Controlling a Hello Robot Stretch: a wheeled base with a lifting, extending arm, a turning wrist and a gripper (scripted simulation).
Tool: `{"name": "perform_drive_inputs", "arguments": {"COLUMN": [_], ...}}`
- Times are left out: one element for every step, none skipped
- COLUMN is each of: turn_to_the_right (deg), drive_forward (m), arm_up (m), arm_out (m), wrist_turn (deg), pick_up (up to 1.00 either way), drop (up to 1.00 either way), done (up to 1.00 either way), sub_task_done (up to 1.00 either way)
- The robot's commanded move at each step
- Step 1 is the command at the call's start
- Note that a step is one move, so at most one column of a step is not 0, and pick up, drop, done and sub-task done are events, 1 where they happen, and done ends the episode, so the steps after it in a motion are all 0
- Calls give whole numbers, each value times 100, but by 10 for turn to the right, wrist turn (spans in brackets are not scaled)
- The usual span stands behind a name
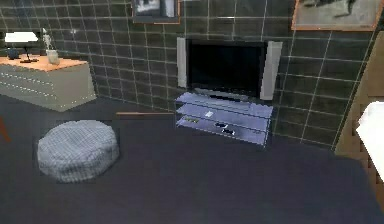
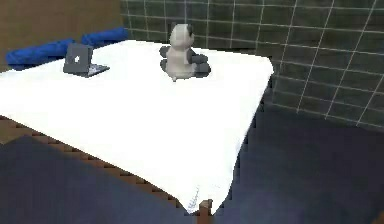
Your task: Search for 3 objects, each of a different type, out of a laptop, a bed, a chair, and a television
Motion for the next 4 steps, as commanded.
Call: {"name": "perform_drive_inputs", "arguments": {"turn_to_the_right": [240,0,330,0], "drive_forward": [0,100,0,5], "arm_up": [0,0,0,0], "arm_out": [0,0,0,0], "wrist_turn": [0,0,0,0], "pick_up": [0,0,0,0], "drop": [0,0,0,0], "done": [0,0,0,0], "sub_task_done": [0,0,0,0]}}
